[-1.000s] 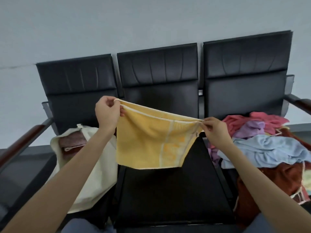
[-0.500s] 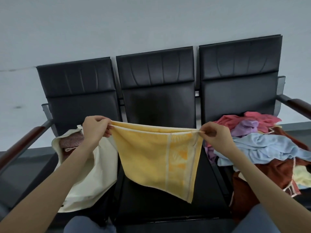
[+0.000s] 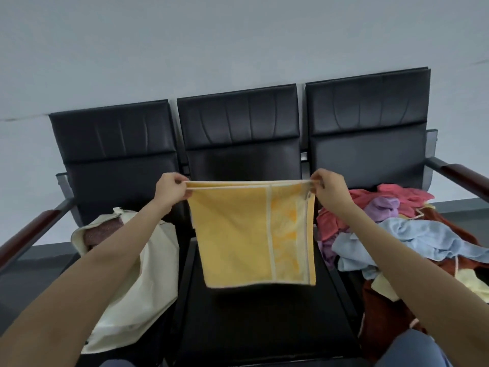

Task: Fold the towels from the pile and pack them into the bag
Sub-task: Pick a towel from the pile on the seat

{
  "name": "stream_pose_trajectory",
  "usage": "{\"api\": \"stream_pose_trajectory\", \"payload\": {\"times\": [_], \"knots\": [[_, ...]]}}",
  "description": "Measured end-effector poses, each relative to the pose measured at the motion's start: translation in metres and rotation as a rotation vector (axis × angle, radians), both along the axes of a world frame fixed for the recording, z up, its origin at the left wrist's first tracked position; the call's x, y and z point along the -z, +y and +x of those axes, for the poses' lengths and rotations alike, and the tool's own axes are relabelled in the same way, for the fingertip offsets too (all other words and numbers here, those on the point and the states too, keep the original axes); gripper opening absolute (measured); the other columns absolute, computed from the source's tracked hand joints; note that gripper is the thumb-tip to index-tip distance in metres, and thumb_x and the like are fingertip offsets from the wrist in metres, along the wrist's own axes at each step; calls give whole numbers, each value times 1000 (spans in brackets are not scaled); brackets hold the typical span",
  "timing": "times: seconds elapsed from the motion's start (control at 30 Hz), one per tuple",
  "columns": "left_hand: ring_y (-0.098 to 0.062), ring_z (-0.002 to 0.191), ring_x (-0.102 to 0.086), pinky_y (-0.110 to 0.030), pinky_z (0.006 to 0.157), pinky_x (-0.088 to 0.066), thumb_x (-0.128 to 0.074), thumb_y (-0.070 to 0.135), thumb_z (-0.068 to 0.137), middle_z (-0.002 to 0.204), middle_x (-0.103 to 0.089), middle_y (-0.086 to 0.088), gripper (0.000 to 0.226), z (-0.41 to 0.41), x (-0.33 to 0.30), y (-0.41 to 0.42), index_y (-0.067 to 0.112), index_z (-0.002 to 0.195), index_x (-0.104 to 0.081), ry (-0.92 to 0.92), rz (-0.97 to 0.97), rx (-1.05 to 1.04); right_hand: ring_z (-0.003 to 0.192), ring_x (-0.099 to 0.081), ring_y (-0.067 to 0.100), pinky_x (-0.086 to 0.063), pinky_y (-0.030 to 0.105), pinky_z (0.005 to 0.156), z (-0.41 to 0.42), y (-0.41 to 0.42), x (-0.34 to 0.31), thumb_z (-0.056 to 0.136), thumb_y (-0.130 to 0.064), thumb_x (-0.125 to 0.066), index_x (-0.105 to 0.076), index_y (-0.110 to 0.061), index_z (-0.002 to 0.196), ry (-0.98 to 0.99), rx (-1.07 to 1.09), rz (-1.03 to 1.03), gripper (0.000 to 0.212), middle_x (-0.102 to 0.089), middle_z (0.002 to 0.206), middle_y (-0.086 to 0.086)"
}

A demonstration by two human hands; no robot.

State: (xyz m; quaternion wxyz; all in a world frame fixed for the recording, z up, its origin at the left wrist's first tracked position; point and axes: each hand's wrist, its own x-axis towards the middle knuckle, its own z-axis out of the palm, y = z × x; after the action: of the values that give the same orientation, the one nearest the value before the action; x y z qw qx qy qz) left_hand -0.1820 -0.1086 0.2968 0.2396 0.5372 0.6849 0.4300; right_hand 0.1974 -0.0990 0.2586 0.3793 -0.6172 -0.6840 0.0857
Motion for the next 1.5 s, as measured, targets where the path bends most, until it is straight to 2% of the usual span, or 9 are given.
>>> {"api": "stream_pose_trajectory", "payload": {"times": [0.1, 0.2, 0.3, 0.57, 0.8, 1.0, 1.1, 1.3, 1.5], "knots": [[-22, 88, -67, -37, 81, -57, -49, -1, 93, 96, -68, -10, 23, 8, 2, 3, 15, 92, -66, 39, 133, 0, 83, -59, 26, -32, 24, 65, 3, 2, -5, 86, 5, -54, -61, -2, 90, 87, 50, 143, 11, -67, 88, 14], [-6, 75, -58, -18, 65, -46, -47, -1, 93, 90, -64, 1, 25, 15, 18, -12, 14, 96, -67, 122, 237, -17, 80, -54, 19, -30, 18, 66, 6, -16, 6, 84, 10, -50, -60, 0, 91, 111, 36, 223, 16, -64, 90, 13], [-6, 65, -52, -17, 58, -39, -46, 0, 93, 89, -63, 0, 25, 13, 56, -29, 12, 100, -67, 117, 227, -17, 82, -52, 17, -32, 17, 69, 7, -43, 45, 81, 14, -50, -60, 2, 93, 103, 7, 217, 20, -62, 92, 13], [-20, 85, -59, -26, 70, -41, -48, -3, 91, 95, -67, -11, 26, 10, 209, -90, 9, 91, -71, 95, -238, -5, 77, -59, 30, -39, 31, 68, 5, -107, 182, 82, 11, -58, -60, -1, 87, 8, -93, -168, 13, -61, 84, 13], [-23, 96, -61, -26, 74, -40, -51, -4, 84, 98, -69, -9, 25, -4, 272, -147, 6, 89, -73, 186, -509, 34, 72, -63, 24, -53, 38, 69, 3, -146, 221, 83, 3, -59, -61, -12, 82, -100, -226, -491, 16, -65, 79, 8], [-29, 110, -50, -31, 87, -44, -59, 11, 79, 114, -54, -13, 17, -9, 283, -168, 14, 93, -68, 425, -690, 208, 68, -62, 5, -46, 6, 65, 8, -160, 227, 83, -2, -67, -62, -16, 84, 6, -212, -542, 15, -66, 75, -1], [-30, 115, -42, -37, 95, -38, -66, 19, 71, 119, -43, -10, 36, 19, 279, -174, 16, 107, -63, 614, -543, 262, 65, -61, -4, -45, 4, 65, 9, -162, 227, 78, 0, -74, -64, -13, 82, 129, -167, -513, 17, -63, 71, -7], [-20, 113, -46, -36, 96, -39, -74, 44, 78, 125, -51, -4, 57, 125, 278, -157, 18, 126, -55, 531, -241, 789, 66, -64, 3, -50, 10, 66, 12, -158, 225, 76, 5, -75, -69, -11, 83, 305, -215, -542, 18, -69, 76, 5], [-19, 95, -56, -32, 78, -46, -63, 34, 91, 112, -57, -5, 39, 200, 287, -132, 12, 122, -55, 379, -185, 813, 65, -66, 6, -54, 16, 67, 17, -147, 217, 76, 8, -73, -70, 1, 91, 525, -244, -623, 17, -71, 73, 2]]}}
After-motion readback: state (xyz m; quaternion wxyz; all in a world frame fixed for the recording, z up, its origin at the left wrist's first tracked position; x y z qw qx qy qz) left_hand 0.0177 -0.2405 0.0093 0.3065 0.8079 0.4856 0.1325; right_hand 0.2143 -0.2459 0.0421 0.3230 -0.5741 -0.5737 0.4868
